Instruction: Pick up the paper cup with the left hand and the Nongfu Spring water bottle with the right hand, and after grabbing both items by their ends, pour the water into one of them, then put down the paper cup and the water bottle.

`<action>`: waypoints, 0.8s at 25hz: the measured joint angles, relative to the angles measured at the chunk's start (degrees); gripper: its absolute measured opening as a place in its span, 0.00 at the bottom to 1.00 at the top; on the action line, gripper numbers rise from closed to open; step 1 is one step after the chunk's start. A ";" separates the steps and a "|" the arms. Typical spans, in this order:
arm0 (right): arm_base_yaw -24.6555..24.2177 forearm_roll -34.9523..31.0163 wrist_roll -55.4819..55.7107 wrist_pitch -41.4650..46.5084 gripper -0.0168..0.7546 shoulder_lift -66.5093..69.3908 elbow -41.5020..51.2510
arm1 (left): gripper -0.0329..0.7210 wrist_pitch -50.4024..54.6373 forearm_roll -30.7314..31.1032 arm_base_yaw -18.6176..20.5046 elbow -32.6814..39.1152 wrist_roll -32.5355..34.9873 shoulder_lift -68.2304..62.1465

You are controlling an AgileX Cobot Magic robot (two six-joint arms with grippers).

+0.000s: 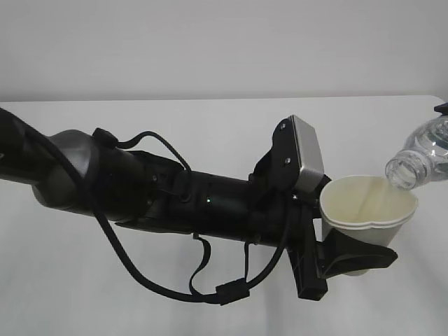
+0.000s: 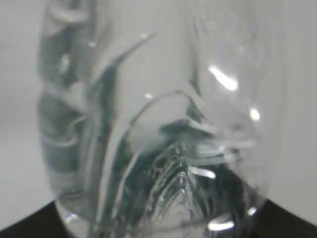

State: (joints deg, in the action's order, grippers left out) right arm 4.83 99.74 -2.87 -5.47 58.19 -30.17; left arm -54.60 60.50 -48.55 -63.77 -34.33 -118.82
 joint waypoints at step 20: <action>0.00 0.22 0.00 0.00 0.54 0.00 0.00 | 0.61 0.00 0.00 0.00 0.00 0.00 0.00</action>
State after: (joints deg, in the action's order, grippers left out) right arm 4.83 99.96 -2.87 -5.47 58.19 -30.17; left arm -54.60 60.50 -48.55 -63.77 -34.33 -118.82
